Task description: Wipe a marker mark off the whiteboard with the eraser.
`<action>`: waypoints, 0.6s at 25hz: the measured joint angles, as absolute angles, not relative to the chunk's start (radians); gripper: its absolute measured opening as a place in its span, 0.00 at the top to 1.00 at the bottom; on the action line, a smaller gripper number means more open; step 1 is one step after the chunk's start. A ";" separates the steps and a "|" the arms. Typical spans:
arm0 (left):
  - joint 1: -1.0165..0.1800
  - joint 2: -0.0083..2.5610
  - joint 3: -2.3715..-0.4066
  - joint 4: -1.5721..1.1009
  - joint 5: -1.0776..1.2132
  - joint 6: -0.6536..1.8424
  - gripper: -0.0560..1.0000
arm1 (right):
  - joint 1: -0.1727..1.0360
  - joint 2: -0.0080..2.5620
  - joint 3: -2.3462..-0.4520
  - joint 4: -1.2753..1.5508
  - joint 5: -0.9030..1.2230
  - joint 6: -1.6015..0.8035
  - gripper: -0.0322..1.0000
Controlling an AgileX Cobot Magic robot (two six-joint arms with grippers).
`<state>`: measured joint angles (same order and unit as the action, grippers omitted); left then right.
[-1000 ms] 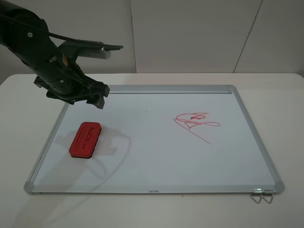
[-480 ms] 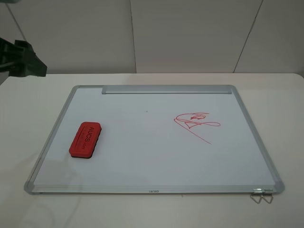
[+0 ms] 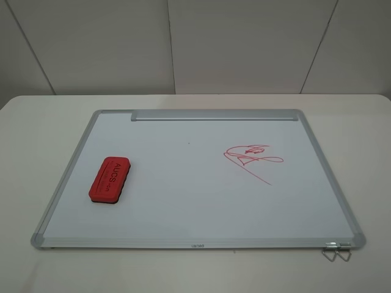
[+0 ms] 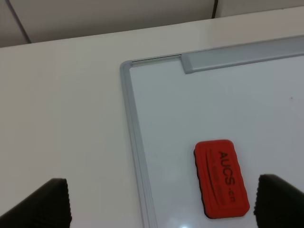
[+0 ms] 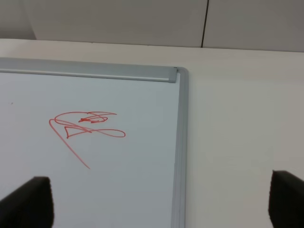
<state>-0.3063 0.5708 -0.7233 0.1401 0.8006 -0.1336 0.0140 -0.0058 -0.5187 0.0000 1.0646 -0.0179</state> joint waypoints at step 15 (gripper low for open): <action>-0.318 0.248 -0.715 0.008 1.028 -0.044 0.21 | 0.014 -0.006 -0.519 0.000 1.065 -0.018 0.17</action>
<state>-0.3185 0.2483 -0.7149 0.0078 1.0275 -0.0442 0.0140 -0.0058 -0.5187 0.0000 1.0646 -0.0179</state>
